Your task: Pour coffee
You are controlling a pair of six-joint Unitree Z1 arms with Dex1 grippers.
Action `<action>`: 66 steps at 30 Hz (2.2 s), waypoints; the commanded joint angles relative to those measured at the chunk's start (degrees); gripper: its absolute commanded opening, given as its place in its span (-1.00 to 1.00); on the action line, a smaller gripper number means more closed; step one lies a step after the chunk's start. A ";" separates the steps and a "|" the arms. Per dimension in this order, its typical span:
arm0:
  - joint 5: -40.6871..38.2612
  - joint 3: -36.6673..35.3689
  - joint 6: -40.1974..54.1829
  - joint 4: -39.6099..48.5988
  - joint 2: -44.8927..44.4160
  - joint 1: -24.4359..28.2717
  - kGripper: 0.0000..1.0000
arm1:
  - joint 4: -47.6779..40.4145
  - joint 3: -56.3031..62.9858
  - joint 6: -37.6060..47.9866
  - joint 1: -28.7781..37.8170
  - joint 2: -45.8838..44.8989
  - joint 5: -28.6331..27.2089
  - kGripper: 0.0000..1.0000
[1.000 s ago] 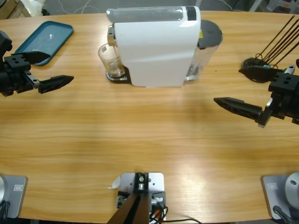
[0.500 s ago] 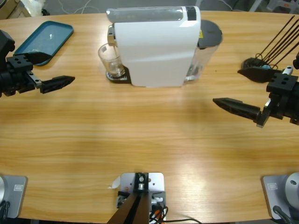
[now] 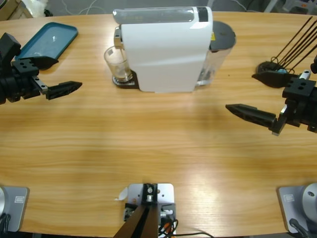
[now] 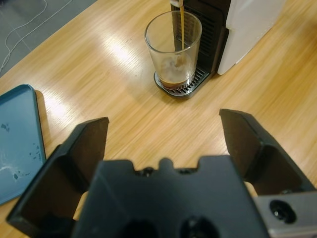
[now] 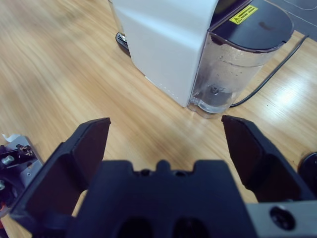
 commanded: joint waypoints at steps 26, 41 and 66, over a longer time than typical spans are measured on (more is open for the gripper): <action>0.39 1.83 0.68 -1.66 3.48 -0.83 0.97 | -0.37 2.02 0.26 0.79 1.65 -0.80 1.00; -0.13 1.96 0.68 -2.91 4.64 -0.83 0.96 | -0.37 2.11 0.26 0.79 1.58 -0.80 1.00; -0.49 2.04 0.68 -3.18 4.99 -0.90 0.96 | -0.55 2.02 0.17 0.79 2.09 -0.80 1.00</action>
